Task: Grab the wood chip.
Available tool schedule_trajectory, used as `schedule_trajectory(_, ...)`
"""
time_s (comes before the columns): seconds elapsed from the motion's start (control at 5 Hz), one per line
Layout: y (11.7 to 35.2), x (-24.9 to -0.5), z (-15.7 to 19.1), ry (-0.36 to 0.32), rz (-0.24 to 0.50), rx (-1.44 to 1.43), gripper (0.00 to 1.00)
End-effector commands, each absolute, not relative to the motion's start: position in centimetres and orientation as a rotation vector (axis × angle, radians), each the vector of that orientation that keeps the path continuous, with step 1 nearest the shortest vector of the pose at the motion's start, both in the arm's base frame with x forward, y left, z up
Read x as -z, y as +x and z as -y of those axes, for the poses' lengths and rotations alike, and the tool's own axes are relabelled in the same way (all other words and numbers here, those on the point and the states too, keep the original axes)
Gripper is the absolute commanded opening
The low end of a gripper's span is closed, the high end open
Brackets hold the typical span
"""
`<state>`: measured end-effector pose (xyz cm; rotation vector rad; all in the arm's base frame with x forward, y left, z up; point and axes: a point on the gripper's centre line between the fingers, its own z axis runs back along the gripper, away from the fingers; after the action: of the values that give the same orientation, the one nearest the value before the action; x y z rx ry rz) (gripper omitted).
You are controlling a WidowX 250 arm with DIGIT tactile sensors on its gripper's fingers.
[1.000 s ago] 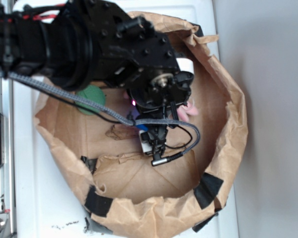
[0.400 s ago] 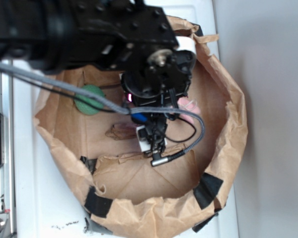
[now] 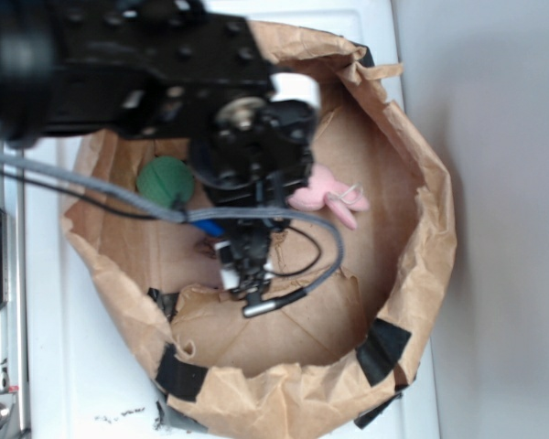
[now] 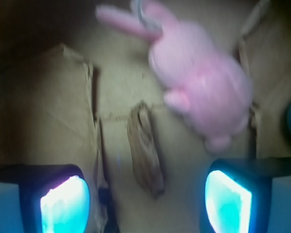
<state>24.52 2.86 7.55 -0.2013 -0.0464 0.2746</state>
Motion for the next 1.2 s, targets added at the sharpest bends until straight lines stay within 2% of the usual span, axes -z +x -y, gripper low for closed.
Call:
schedule_trajectory(0.0,25.0,-6.8,-2.2,-0.233,0.031,-0.267,1.0)
schedule_trajectory(0.2,25.5,-6.2,-2.0,-0.233,0.022,-0.314,1.0)
schedule_trajectory(0.4,26.4,-5.3,-1.9,-0.211,0.065,-0.307,1.0)
schedule_trajectory(0.6,27.4,-3.9,-2.3,-0.256,0.084,-0.208,1.0)
schedule_trajectory(0.8,28.2,-3.3,-2.5,-0.208,0.116,-0.173,0.35)
schedule_trajectory(1.0,28.6,-3.3,-2.6,-0.153,0.154,-0.155,0.0)
